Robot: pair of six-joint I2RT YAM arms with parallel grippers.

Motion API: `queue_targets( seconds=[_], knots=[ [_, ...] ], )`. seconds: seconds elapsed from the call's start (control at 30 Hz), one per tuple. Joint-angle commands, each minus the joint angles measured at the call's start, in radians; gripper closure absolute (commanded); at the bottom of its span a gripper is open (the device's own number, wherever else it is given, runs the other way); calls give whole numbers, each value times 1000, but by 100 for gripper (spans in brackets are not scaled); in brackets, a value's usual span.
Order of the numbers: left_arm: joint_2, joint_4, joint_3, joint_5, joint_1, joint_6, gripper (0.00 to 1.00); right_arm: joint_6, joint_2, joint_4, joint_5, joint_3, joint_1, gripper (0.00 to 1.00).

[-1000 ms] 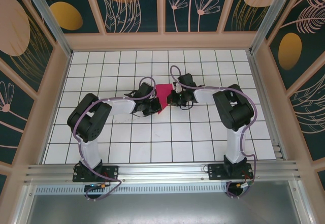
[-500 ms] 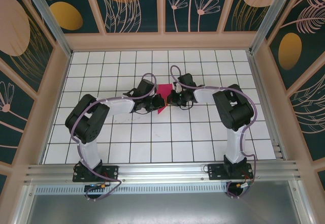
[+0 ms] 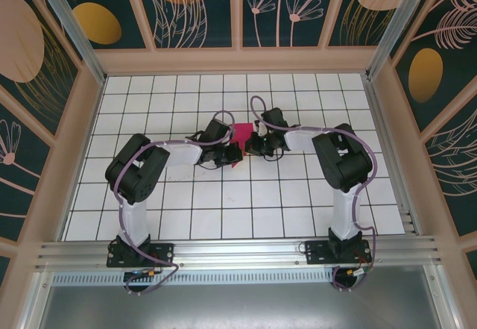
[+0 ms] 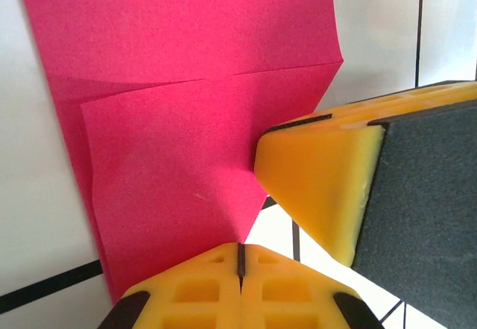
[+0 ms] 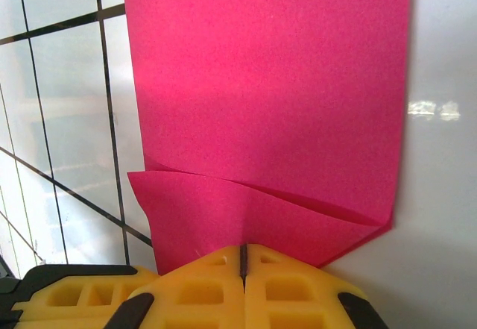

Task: Fold a paper plane with a square sheet of paper (pick it up from the middle)
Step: Third fold the triangle at the center of the table.

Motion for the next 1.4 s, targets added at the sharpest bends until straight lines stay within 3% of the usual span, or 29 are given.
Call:
queue_targets(
  seconds=[0.0,0.4,0.7,0.9,1.07,1.37],
  knots=[
    [2,-91,-47,-22,5,70,93,-10,70,-89,65,-9,0,100],
    [-82,-85,-254,49,6,76,96,-19,77,-108,80,-4,-3,100],
    [-182,-169,-255,29,5,153,98,-19,74,-112,88,-13,-6,100],
    [-284,12,-241,5,6,25,98,1,35,-113,75,-40,5,100],
    [-278,173,-266,-8,6,-97,97,72,-40,-89,60,-92,34,100],
    [-189,200,-257,32,4,-132,98,169,-91,-35,70,-100,34,100]
  ],
)
